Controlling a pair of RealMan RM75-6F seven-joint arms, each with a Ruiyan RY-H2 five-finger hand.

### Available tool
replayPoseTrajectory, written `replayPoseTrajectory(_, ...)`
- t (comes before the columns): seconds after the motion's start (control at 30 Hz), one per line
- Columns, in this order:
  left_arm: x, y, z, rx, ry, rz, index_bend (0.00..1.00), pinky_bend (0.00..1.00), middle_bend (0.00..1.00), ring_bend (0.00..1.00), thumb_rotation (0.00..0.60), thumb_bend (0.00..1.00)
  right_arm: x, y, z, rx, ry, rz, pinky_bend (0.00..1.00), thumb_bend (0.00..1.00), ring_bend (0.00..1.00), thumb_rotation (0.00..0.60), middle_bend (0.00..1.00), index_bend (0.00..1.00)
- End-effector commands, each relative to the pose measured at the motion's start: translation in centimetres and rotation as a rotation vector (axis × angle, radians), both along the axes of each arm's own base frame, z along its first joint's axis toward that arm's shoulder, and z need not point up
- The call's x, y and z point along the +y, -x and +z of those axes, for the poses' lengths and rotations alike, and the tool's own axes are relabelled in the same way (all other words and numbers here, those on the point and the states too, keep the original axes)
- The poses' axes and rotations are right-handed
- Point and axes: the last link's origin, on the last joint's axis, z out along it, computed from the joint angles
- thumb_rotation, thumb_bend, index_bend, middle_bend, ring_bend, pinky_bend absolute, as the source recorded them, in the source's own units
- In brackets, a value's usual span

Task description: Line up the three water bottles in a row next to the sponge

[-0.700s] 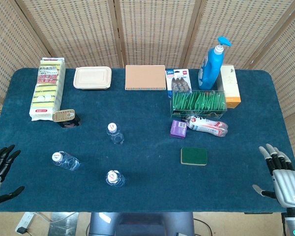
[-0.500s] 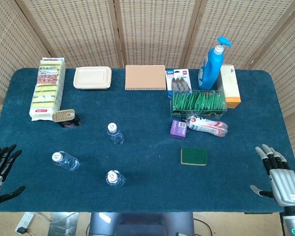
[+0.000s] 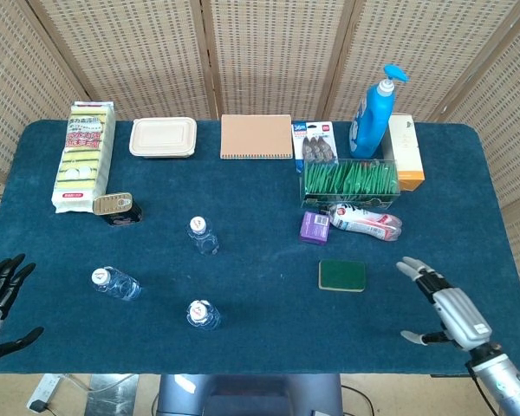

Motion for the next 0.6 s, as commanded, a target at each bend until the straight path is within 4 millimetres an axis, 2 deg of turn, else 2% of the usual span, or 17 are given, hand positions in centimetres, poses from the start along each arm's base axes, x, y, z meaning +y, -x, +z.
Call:
replayPoseTrajectory(0.03,0.1,0.0,-0.1,0.003,0.002,0.006,0.0,0.04,0.0,0.0,0.6,0.09,-1.7,-2.2,-3.2,-0.061,-0.142,0.131,0.16,0.0,0.0,0.6,0.04,0.04)
replayPoseTrajectory(0.27,0.5,0.1,-0.1,0.0,0.001,0.015,0.0,0.04,0.0,0.0,0.6,0.09,-3.2,-6.1,-7.5,-0.053,-0.258,0.258,0.16,0.0,0.0,0.6,0.04,0.02)
replayPoseTrajectory(0.43,0.6,0.3,0.1,-0.005,-0.007,0.024,0.0,0.04,0.0,0.0,0.6,0.09,-4.1,-8.7,-9.6,-0.061,-0.31,0.302,0.16,0.0,0.0,0.6,0.03,0.02)
replayPoseTrajectory(0.53,0.7,0.4,0.1,-0.006,-0.009,0.029,0.0,0.04,0.0,0.0,0.6,0.09,-4.7,-10.6,-10.8,-0.091,-0.346,0.309,0.16,0.0,0.0,0.6,0.03,0.02)
replayPoseTrajectory(0.6,0.8,0.4,0.2,-0.008,-0.013,0.033,0.0,0.04,0.0,0.0,0.6,0.09,-5.0,-12.7,-12.1,-0.131,-0.396,0.318,0.16,0.0,0.0,0.6,0.03,0.02)
